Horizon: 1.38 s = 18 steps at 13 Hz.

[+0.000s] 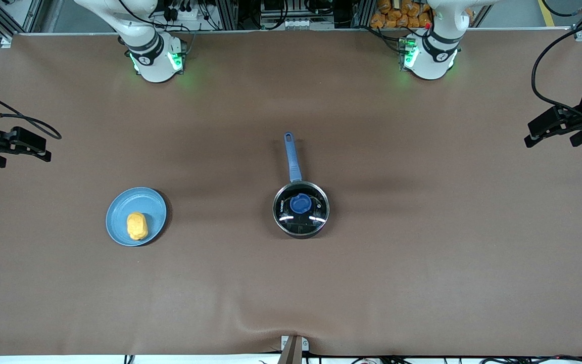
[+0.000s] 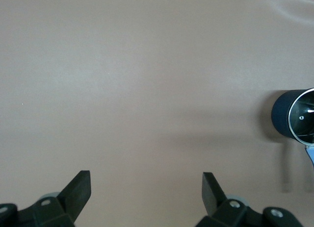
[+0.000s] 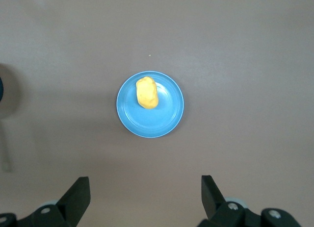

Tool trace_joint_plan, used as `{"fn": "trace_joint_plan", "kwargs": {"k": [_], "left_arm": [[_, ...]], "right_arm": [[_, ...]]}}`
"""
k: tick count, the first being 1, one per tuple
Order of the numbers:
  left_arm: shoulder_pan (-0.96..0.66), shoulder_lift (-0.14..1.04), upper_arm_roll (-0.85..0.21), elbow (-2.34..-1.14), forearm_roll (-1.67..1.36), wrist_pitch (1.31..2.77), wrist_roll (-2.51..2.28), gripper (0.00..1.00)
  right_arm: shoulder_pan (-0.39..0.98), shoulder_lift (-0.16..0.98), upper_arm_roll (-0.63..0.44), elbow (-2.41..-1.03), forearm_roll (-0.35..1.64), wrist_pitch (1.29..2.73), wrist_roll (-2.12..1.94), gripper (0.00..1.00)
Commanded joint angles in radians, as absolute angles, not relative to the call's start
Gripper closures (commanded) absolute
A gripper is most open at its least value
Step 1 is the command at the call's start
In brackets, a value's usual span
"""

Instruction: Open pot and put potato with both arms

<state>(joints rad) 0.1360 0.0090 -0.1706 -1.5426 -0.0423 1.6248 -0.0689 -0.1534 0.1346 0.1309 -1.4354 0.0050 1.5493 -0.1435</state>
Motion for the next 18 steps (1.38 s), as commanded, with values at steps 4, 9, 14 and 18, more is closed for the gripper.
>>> {"fn": "trace_joint_plan", "kwargs": {"k": [4,9,14,18], "left_arm": [[0.147,0.003,-0.181,-1.537,-0.025,1.628,-0.049,0.00],[0.149,-0.002,-0.181,-1.540,-0.023,1.618,-0.054,0.00],[0.150,-0.002,-0.179,-1.540,-0.023,1.618,-0.055,0.00],[0.150,-0.003,-0.179,-1.540,-0.023,1.618,-0.069,0.00]], "right_arm": [[-0.155,0.051,0.129,-1.522,0.018,1.555,-0.130,0.00],[-0.161,0.057,0.123,-1.516,0.020,1.560,-0.144,0.00],[-0.150,0.066,0.126,-1.525,0.043,1.609,-0.144,0.00],[-0.135,0.097,0.129,-1.557,0.057,1.621,-0.147,0.00]]}}
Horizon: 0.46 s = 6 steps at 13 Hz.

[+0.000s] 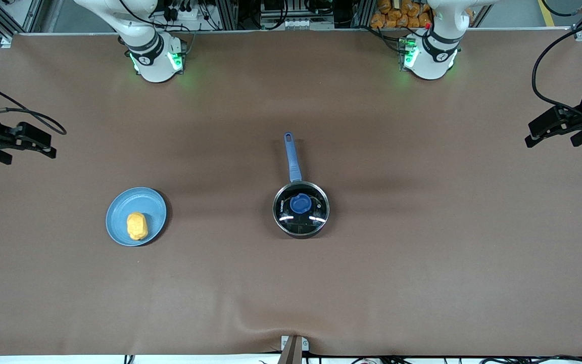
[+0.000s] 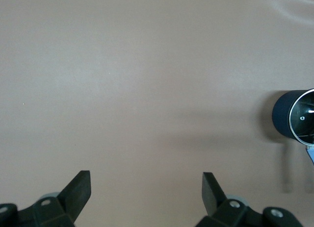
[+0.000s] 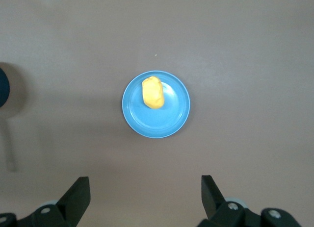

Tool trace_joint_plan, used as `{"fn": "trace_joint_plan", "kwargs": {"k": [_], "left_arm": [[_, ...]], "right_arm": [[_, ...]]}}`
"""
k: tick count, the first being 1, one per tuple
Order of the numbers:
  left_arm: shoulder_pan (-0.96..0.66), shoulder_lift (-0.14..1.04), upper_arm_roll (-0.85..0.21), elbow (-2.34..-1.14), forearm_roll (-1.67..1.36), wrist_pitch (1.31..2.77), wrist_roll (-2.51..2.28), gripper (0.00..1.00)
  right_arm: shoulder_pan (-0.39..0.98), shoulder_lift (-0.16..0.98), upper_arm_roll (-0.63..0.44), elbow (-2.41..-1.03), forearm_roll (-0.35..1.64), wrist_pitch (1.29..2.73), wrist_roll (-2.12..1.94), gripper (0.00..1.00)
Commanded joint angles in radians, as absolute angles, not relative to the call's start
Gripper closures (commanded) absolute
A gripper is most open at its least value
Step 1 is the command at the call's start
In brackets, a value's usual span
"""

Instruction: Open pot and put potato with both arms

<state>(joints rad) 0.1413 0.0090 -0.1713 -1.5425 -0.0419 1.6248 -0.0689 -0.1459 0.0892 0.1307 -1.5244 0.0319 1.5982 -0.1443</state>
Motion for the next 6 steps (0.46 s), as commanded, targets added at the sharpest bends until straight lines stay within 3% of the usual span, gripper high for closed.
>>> {"fn": "trace_joint_plan", "kwargs": {"k": [1,6], "left_arm": [[0.152,-0.003,-0.181,-1.540,-0.023,1.618,-0.069,0.00],[0.150,-0.003,-0.181,-1.542,-0.023,1.618,-0.069,0.00]], "right_arm": [[-0.127,0.110,0.129,-1.572,0.057,1.641,-0.149,0.00],[-0.080,0.262,0.127,-1.601,0.057,1.778,-0.179,0.00]]}}
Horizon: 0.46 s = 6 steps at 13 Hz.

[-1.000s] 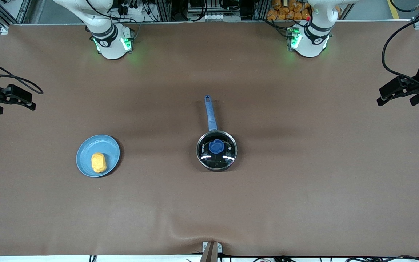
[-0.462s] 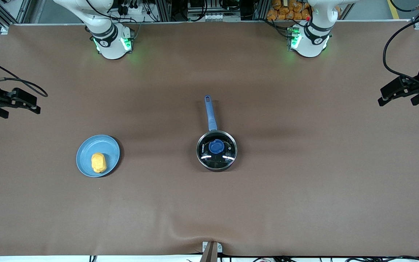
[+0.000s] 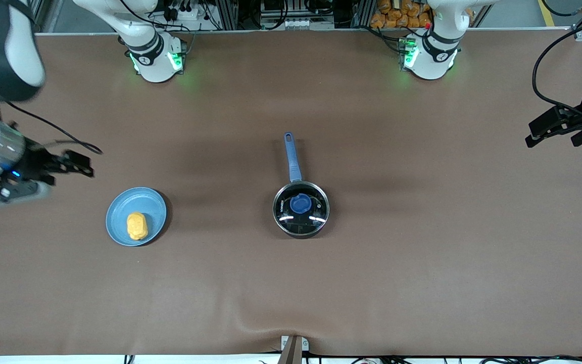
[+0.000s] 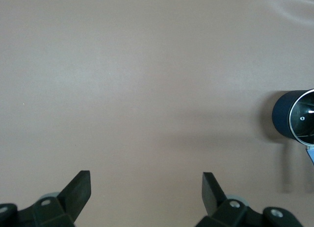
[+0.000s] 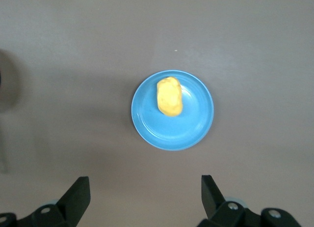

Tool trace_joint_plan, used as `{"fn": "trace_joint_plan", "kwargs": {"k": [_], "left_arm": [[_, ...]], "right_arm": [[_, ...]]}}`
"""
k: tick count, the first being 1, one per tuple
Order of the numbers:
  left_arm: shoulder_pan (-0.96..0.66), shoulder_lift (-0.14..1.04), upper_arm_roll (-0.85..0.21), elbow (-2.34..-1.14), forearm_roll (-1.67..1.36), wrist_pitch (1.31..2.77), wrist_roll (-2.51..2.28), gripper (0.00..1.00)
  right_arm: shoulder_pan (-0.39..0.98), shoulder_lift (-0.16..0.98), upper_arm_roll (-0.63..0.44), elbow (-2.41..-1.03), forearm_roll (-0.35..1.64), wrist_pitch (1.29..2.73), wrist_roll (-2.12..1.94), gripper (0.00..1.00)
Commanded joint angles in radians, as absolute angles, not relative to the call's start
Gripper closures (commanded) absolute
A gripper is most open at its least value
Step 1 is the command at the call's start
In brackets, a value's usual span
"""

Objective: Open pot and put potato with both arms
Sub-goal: 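Reach the right gripper to the potato while the left gripper reaches the lid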

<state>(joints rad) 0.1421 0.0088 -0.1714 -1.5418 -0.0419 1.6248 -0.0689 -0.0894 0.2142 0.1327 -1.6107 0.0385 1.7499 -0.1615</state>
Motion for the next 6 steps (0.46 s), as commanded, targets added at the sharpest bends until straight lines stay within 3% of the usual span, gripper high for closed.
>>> {"fn": "trace_joint_plan", "kwargs": {"k": [1,6], "left_arm": [[0.150,-0.003,-0.181,-1.545,-0.025,1.617,-0.069,0.00],[0.109,0.075,-0.247,-1.548,-0.037,1.632,-0.165,0.00]], "right_arm": [[-0.075,0.287,0.127,-1.601,0.057,1.796,-0.179,0.00],[-0.071,0.379,0.127,-1.601,0.055,1.877,-0.181,0.00]]}}
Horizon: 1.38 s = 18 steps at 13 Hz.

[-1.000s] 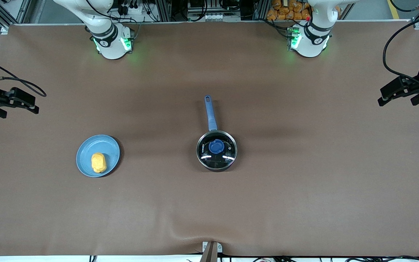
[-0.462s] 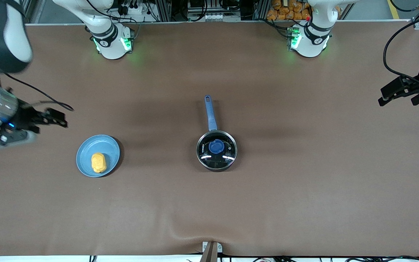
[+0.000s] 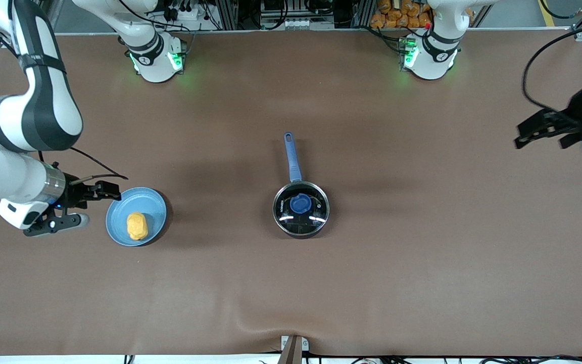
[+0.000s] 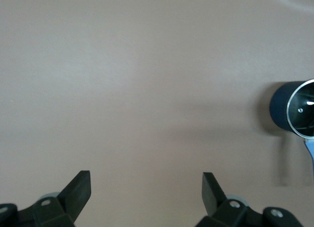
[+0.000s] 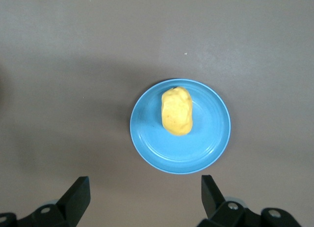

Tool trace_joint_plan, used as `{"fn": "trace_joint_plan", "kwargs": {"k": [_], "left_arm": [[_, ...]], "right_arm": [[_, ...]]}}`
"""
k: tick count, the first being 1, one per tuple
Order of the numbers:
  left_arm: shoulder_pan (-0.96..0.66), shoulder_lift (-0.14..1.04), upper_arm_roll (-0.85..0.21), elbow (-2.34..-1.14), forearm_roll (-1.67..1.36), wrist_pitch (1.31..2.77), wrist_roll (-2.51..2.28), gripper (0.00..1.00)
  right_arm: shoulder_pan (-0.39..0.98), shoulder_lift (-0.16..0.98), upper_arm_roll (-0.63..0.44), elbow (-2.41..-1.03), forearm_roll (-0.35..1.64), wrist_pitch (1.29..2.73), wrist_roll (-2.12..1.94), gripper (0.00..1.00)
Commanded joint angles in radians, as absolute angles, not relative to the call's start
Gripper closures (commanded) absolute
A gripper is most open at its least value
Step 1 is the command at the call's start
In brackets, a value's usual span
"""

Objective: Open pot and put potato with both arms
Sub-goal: 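Reach the right gripper to the potato while the left gripper reaches the lid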

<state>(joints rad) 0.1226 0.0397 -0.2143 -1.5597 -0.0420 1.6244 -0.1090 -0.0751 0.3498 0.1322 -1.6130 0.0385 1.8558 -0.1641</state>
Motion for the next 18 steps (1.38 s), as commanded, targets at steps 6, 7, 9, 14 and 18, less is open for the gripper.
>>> {"fn": "trace_joint_plan", "kwargs": {"k": [6,7,9,14,18], "left_arm": [[0.069,0.192,-0.379,-1.549,-0.029,1.756,-0.426,0.00],[0.031,0.207,-0.379,-1.548,-0.025,1.784,-0.480,0.00],[-0.036,0.238,-0.379,-1.546,-0.018,1.828,-0.598,0.00],[-0.254,0.368,-0.377,-1.542,0.090,1.953,-0.923,0.00],[-0.343,0.466,-0.373,-1.537,0.143,2.036,-1.060,0.00]], "right_arm": [[-0.068,0.483,0.126,-1.696,0.041,2.107,-0.213,0.00],[-0.071,0.506,0.126,-1.715,0.041,2.155,-0.225,0.00],[-0.090,0.558,0.126,-1.721,0.041,2.206,-0.242,0.00],[-0.100,0.644,0.126,-1.739,0.041,2.318,-0.249,0.00],[-0.089,0.646,0.126,-1.761,0.041,2.352,-0.253,0.39]]}}
